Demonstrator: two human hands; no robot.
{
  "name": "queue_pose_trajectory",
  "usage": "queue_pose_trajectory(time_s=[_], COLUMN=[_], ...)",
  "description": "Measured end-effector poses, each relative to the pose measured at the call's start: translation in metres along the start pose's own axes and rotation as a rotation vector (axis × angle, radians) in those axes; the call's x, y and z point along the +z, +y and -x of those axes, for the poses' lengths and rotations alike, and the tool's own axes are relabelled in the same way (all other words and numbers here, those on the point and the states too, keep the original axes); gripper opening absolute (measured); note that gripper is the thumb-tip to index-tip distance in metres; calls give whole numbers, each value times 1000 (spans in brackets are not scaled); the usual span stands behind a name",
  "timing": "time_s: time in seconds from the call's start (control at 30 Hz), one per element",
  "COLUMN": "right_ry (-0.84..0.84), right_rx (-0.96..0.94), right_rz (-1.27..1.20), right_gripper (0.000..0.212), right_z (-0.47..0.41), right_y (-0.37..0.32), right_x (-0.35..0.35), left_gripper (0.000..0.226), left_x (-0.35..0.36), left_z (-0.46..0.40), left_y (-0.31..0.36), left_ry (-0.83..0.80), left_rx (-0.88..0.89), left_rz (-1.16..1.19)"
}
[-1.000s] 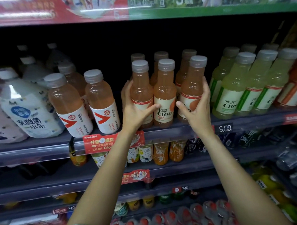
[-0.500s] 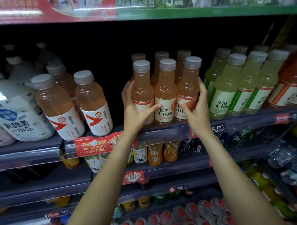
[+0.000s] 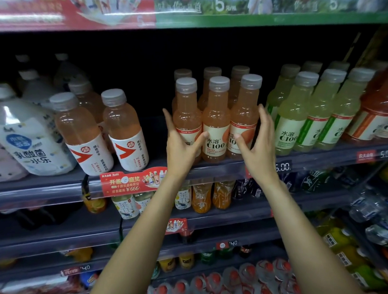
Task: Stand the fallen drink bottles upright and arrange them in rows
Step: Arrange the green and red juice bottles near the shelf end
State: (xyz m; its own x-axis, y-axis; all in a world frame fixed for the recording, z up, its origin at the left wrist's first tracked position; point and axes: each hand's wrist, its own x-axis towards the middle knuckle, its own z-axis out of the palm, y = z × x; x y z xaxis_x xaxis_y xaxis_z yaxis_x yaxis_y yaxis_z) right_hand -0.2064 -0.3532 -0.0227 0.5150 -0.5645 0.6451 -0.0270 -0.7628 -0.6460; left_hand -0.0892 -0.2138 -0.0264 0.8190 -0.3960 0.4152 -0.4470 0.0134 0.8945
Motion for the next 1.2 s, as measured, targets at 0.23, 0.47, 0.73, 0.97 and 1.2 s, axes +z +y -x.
queue_pose_trajectory(time_s=[0.23,0.47,0.73,0.97,1.2], right_ry=[-2,-179,-175,-196,-196], right_rx=[-234,-334,-129,-7,53], right_rz=[79,-91,-270,-319,-354], right_gripper=[34,34,70,87,89], right_z=[31,58,68,63,59], right_y=[-33,-90,-136,-151,-158], right_x=[-16,11,98,149,172], left_gripper=[64,43,81,93,97], left_x=[-49,-156,-203,-216,-213], left_z=[73,97,44,5,-19], left_y=[43,29,-20,-39,-56], left_ry=[-50,336,301,124,31], left_rx=[38,292,197,44,4], left_rz=[-267,-395,-147,-3,109])
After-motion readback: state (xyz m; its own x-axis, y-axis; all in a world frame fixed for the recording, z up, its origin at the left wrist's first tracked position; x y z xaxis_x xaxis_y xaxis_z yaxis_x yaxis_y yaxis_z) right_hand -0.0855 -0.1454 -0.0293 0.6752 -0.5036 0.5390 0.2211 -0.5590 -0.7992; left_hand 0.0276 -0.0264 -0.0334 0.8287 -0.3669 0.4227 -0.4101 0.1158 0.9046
